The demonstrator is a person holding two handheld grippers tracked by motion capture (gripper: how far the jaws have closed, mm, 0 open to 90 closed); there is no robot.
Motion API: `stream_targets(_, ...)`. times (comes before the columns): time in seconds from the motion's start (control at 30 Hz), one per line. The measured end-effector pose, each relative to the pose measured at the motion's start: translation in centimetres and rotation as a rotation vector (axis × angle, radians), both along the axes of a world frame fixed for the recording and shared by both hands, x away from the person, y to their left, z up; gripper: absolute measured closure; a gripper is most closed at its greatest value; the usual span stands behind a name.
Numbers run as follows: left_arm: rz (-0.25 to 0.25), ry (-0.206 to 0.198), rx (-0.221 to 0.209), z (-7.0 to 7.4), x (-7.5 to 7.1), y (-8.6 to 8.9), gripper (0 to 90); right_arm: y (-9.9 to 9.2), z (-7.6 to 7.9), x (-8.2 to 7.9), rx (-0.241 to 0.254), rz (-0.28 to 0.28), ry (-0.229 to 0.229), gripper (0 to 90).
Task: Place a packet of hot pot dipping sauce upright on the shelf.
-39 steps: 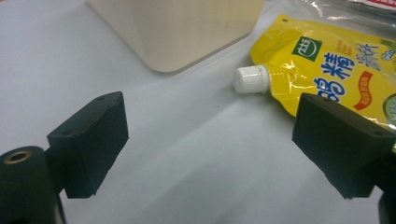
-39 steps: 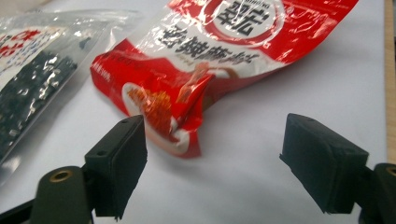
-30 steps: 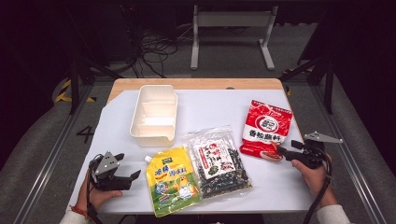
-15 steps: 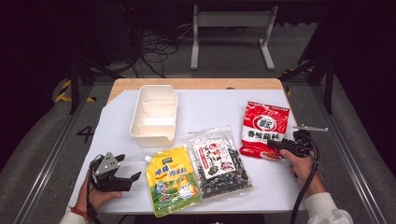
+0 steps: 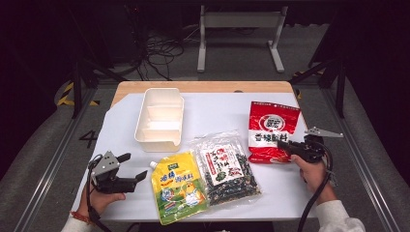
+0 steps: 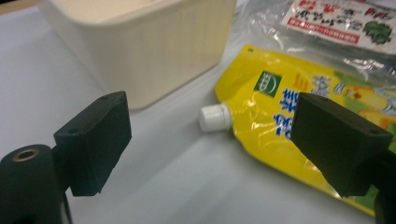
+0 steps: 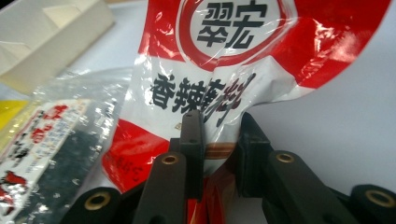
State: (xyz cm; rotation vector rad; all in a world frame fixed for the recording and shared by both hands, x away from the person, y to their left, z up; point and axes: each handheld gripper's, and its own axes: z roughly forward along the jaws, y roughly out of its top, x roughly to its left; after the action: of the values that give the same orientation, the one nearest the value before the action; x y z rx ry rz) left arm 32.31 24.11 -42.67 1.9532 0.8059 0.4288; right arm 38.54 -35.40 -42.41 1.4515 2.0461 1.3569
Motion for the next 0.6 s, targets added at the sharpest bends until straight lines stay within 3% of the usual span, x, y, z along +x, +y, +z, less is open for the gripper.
stream_targets(0.17, -0.067, -0.049, -0.024, 2.1, 0.1, -2.3, 15.1, 1.3, 1.7, -1.2, -0.032, 0.028, -0.095, 77.9)
stream_targets(0.23, -0.120, -0.055, -0.047, 2.9, 0.3, -3.9, 15.4, 1.7, 2.3, -1.5, -0.025, 0.028, -0.126, 78.0)
stream_targets(0.37, -0.205, -0.058, -0.065, 3.8, 0.8, -7.4, 15.5, 3.2, 3.1, -2.0, -0.011, 0.065, -0.167, 78.0)
stream_targets(0.43, -0.239, -0.057, -0.046, 4.0, 1.3, -9.4, 15.9, 4.5, 3.5, -2.4, -0.004, 0.090, -0.185, 78.1)
stream_targets(0.6, -0.295, -0.027, -0.062, 4.3, 2.8, -13.2, 17.4, 7.9, 4.3, -3.1, 0.009, 0.171, -0.229, 78.2)
